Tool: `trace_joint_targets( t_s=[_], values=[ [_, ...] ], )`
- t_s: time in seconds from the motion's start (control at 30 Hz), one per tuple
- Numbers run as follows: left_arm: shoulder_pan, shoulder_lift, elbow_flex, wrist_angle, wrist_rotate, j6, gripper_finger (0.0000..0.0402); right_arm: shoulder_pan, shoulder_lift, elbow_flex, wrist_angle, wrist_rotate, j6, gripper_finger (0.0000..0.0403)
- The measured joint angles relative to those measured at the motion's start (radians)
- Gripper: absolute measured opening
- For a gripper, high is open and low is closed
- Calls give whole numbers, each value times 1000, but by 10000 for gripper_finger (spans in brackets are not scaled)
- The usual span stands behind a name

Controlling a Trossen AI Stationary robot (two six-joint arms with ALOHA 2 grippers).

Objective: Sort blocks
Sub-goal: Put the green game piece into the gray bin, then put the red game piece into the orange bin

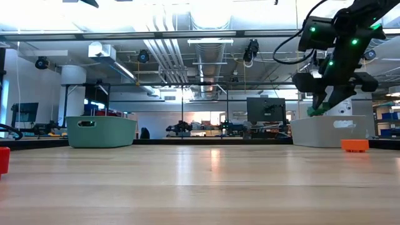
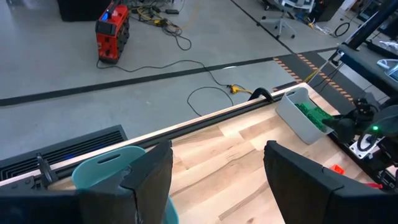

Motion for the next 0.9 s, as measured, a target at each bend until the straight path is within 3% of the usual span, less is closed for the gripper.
trace_joint_targets(
  t_s=[0.5, 0.7, 0.8, 0.9],
  values=[
    [0, 0, 0, 0, 0, -20, 228, 2, -20, 3, -1, -9, 13, 179],
    [0, 6, 0, 0, 10, -41, 228, 20, -62, 78, 7, -19, -80, 173],
    [0, 15, 0, 0, 40, -51, 228, 24, -75, 125, 53, -101, -182, 168],
    [0, 28, 0, 0, 114, -79, 228, 24, -78, 172, 110, -271, -283, 162]
  ],
)
